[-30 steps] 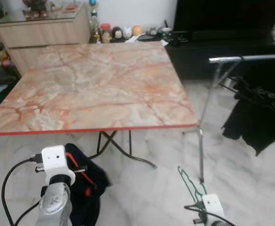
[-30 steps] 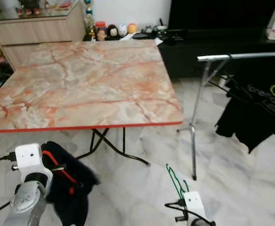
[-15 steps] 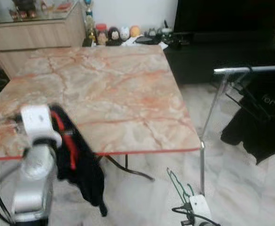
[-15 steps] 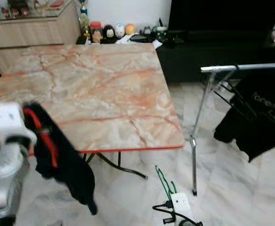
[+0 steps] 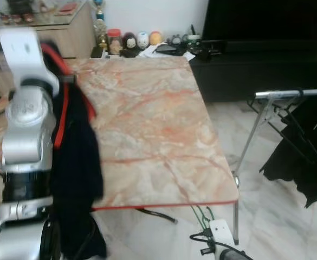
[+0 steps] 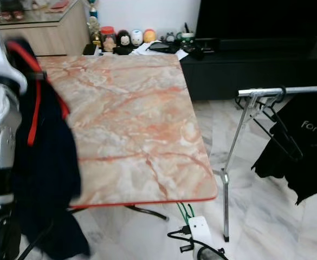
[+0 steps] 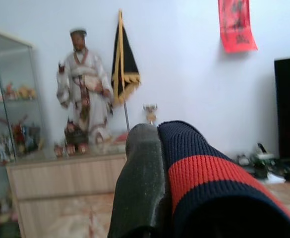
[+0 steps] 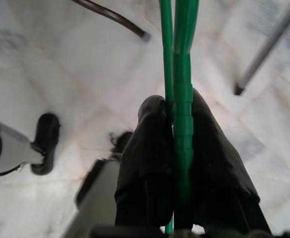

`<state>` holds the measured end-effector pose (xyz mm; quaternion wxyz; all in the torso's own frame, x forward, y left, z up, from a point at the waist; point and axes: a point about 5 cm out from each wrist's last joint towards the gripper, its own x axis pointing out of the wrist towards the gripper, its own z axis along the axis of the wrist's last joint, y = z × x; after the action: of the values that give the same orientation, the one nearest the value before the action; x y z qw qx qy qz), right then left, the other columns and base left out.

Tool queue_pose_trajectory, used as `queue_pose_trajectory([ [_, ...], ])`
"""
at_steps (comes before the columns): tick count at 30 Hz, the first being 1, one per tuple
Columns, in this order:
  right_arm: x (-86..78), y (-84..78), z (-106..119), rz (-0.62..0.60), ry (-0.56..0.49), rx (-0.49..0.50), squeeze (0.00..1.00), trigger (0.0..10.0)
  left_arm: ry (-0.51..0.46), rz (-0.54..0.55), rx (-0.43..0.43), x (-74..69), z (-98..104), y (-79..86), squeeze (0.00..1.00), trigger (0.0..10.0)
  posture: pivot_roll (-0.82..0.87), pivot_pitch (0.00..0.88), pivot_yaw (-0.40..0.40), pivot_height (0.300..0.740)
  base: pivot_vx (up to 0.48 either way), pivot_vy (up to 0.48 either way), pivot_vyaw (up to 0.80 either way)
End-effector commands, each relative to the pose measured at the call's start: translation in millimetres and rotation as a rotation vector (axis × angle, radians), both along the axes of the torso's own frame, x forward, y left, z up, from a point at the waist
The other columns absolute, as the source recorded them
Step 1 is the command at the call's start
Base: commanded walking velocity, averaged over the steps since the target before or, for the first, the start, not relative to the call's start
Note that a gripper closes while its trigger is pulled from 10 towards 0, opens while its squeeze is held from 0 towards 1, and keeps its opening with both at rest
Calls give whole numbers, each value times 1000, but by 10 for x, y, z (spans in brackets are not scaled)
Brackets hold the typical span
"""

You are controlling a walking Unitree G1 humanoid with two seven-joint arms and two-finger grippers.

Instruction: Hang hanger

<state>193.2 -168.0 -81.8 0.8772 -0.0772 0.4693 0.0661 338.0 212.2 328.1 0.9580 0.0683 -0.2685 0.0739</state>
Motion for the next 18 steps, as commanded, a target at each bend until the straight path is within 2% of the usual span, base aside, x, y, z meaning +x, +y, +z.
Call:
queue_pose_trajectory([
  [1, 1, 73, -5, 14, 4, 14, 0, 10000, 78, -22, -10, 2, -179, 1, 0, 10000, 68, 0, 24, 740, 0, 0, 0],
  [2, 0, 71, -5, 14, 4, 13, 0, 10000, 88, -28, -8, -16, -225, -15, 0, 10000, 70, 5, 23, 740, 0, 0, 0],
  [3, -5, 66, -7, 16, 6, 11, 0, 10000, 148, -48, -17, -58, -415, -56, 0, 10000, 73, 9, 21, 740, 0, 0, 0],
  [5, -9, 62, -9, 18, 8, 8, 0, 10000, 184, -61, -23, -77, -528, -80, 0, 10000, 74, 10, 21, 740, 0, 0, 0],
  [6, -10, 61, -10, 19, 9, 8, 0, 10000, 226, -74, -23, -95, -644, -105, 0, 10000, 75, 11, 21, 740, 0, 0, 0],
  [7, -13, 58, -11, 20, 11, 9, 0, 10000, 309, -106, -36, -152, -869, -162, 0, 10000, 75, 14, 20, 740, 0, 0, 0],
  [8, -13, 58, -11, 20, 11, 9, 0, 10000, 309, -106, -36, -152, -869, -162, 0, 10000, 75, 14, 20, 740, 0, 0, 0],
  [9, -13, 55, -11, 22, 12, 9, 0, 10000, 408, -141, -72, -229, -1107, -222, 0, 10000, 75, 16, 19, 740, 0, 0, 0],
  [12, -14, 49, -11, 26, 12, 7, 0, 10000, 551, -219, -52, -397, -1428, -367, 0, 10000, 76, 18, 19, 740, 0, 0, 0],
  [14, -14, 48, -11, 27, 13, 7, 0, 10000, 579, -230, -54, -430, -1479, -391, 0, 10000, 76, 18, 19, 740, 0, 0, 0],
  [15, -13, 42, -10, 29, 14, 5, 0, 10000, 652, -254, -62, -539, -1635, -470, 0, 10000, 78, 20, 18, 740, 0, 0, 0],
  [18, -11, 37, -9, 32, 14, 3, 0, 10000, 709, -263, -58, -625, -1745, -538, 0, 10000, 79, 21, 19, 740, 0, 0, 0],
])
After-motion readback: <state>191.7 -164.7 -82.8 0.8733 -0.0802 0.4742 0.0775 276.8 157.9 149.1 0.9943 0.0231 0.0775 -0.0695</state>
